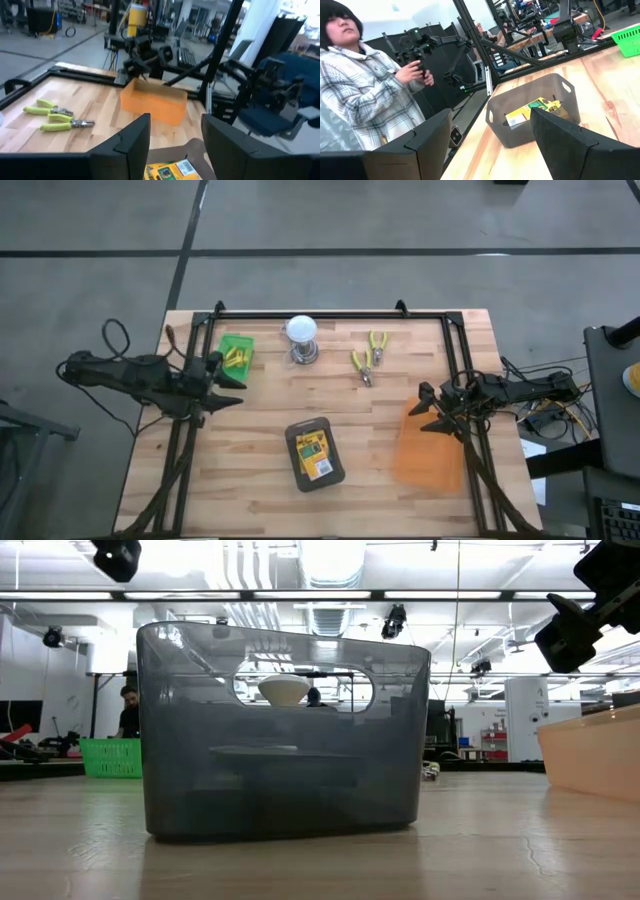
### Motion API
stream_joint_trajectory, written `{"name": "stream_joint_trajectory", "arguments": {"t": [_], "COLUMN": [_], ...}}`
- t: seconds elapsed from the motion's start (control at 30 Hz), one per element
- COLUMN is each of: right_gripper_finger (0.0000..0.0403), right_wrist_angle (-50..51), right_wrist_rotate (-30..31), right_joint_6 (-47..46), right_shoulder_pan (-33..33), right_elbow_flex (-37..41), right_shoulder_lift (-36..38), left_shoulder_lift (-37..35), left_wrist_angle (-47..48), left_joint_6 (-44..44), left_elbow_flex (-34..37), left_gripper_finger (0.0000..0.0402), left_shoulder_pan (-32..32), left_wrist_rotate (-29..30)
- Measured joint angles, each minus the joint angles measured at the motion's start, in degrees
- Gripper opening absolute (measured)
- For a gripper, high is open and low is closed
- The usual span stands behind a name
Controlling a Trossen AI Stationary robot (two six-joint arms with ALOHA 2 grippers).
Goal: Pick & Place School Supplies
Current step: Put the green puncher into the orange bin
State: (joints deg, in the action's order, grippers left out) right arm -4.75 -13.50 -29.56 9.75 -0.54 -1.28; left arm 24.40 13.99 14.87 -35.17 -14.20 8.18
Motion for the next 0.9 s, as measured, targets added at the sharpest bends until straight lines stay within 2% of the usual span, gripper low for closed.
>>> {"name": "stream_joint_trajectory", "arguments": {"t": [0.37,0.77,0.9], "right_gripper_finger": [0.0260,0.0266,0.0261], "right_wrist_angle": [0.00,0.00,0.00], "right_wrist_rotate": [-0.01,0.00,-0.02], "right_joint_6": [0.00,0.00,0.00], "right_shoulder_pan": [0.00,0.01,-0.01], "right_elbow_flex": [0.00,0.00,0.00], "right_shoulder_lift": [0.01,0.01,0.01], "left_shoulder_lift": [-7.74,-14.88,-17.44], "left_wrist_angle": [0.04,-1.04,-3.80], "left_joint_6": [-1.26,-8.85,-9.12], "left_elbow_flex": [7.82,13.15,15.85], "left_gripper_finger": [0.0181,0.0181,0.0181], "left_shoulder_pan": [0.00,0.00,0.00], "left_wrist_rotate": [-0.82,-7.26,-7.38]}}
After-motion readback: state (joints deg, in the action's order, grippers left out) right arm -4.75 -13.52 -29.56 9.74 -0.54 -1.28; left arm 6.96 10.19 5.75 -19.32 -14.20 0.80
